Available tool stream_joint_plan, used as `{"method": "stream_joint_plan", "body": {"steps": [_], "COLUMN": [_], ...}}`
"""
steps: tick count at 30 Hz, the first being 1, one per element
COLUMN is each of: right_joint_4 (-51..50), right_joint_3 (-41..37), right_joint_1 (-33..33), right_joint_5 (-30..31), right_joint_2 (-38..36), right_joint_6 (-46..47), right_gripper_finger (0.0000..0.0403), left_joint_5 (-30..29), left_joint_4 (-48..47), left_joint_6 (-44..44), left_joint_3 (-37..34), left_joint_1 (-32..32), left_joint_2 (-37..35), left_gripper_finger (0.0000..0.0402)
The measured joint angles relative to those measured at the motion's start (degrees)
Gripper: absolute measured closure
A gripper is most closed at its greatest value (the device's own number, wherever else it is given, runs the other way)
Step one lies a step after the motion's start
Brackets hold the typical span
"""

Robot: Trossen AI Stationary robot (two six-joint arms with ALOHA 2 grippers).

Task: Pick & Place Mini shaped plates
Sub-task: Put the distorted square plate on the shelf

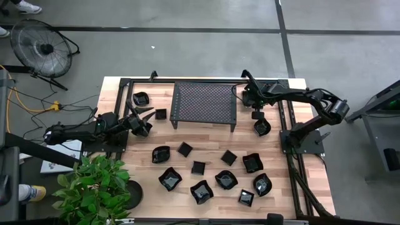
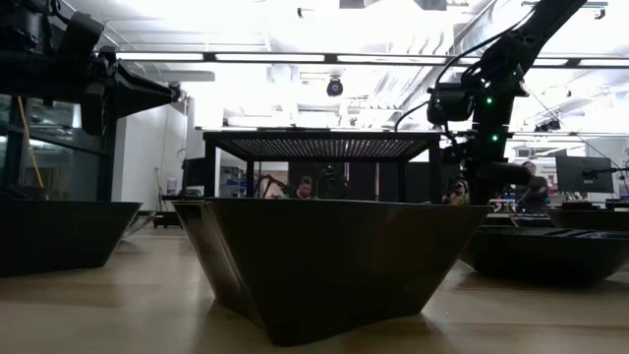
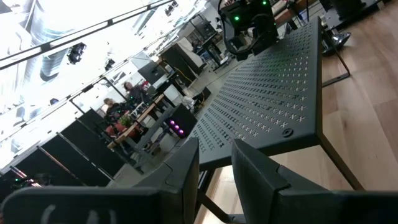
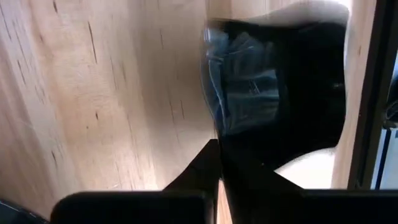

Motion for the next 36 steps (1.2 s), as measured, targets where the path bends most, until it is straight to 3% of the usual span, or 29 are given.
{"method": "stream_joint_plan", "body": {"steps": [7,15,36], "right_joint_4": [-0.08,-1.91,-12.24], "right_joint_3": [0.02,0.02,0.02], "right_joint_1": [-0.02,0.00,0.03], "right_joint_5": [4.22,4.75,5.93], "right_joint_2": [0.00,-0.96,-20.03], "right_joint_6": [2.77,5.42,9.21], "right_gripper_finger": [0.0401,0.0402,0.0403], "left_joint_5": [0.01,0.01,0.00], "left_joint_4": [0.00,0.00,0.00], "left_joint_6": [0.01,-0.01,-0.01], "left_joint_3": [0.00,0.00,0.00], "left_joint_1": [-0.01,-0.02,-0.01], "left_joint_2": [-0.01,-0.01,-0.01], "left_gripper_finger": [0.0309,0.0309,0.0309]}}
